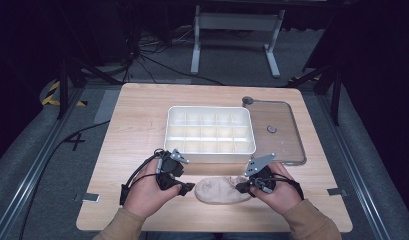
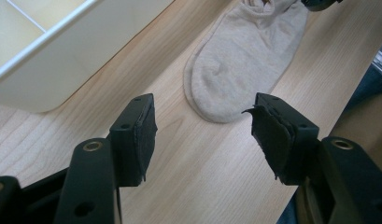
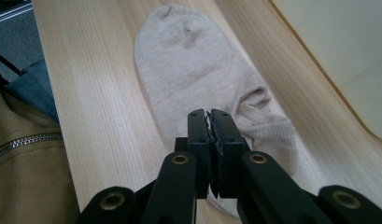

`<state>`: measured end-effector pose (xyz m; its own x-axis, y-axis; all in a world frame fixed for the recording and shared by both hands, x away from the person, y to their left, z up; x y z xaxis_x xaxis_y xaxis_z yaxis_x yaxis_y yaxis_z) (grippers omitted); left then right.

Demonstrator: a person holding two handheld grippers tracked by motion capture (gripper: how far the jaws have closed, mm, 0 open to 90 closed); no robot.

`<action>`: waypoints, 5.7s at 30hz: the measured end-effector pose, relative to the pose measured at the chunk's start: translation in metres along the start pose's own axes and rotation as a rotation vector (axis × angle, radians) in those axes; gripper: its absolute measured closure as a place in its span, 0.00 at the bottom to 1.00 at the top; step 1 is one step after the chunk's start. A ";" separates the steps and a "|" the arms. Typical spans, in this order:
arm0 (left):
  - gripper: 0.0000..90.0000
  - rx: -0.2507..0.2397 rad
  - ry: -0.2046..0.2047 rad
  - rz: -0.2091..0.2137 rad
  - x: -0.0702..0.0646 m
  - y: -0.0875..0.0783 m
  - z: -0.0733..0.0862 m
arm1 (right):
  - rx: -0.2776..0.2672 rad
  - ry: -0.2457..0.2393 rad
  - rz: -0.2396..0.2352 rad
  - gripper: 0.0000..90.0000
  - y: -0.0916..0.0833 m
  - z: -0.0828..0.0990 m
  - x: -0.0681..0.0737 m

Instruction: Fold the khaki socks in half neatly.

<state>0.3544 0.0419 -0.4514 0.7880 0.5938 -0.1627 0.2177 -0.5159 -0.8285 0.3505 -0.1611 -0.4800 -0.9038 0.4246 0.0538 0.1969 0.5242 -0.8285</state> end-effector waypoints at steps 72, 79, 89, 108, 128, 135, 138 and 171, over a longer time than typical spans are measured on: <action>0.70 0.138 -0.062 -0.025 -0.004 0.078 0.003 | -0.034 -0.008 -0.033 0.99 0.049 0.005 0.020; 0.71 0.164 -0.027 -0.029 -0.007 0.082 0.005 | -0.028 -0.010 -0.030 0.99 0.049 0.005 0.022; 0.77 0.180 0.002 -0.038 -0.010 0.083 0.005 | -0.029 -0.008 -0.030 0.99 0.049 0.005 0.022; 0.94 0.126 0.014 -0.008 -0.016 0.070 -0.005 | -0.039 -0.001 -0.035 0.99 0.049 0.006 0.022; 0.94 0.041 0.038 0.035 -0.030 0.048 -0.020 | -0.048 -0.008 -0.055 0.99 0.051 0.004 0.026; 0.94 0.058 0.045 0.038 -0.030 0.049 -0.019 | -0.117 -0.007 -0.014 1.00 0.041 -0.007 0.020; 0.94 0.057 0.044 0.041 -0.032 0.048 -0.019 | -0.142 -0.003 0.025 1.00 0.040 -0.012 0.013; 0.94 -0.034 0.086 0.035 -0.038 0.039 -0.031 | -0.175 0.077 0.043 0.99 0.028 -0.009 0.008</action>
<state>0.3511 -0.0198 -0.4610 0.8414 0.5209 -0.1437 0.2076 -0.5571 -0.8040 0.3517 -0.1366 -0.4979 -0.8628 0.5009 0.0687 0.3036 0.6219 -0.7219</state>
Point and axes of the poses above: each handheld gripper's, and its own axes: y roughly forward along the jaws, z roughly out of its underside, x roughly to its left, the point moved 9 cm from there along y, roughly forward along the jaws
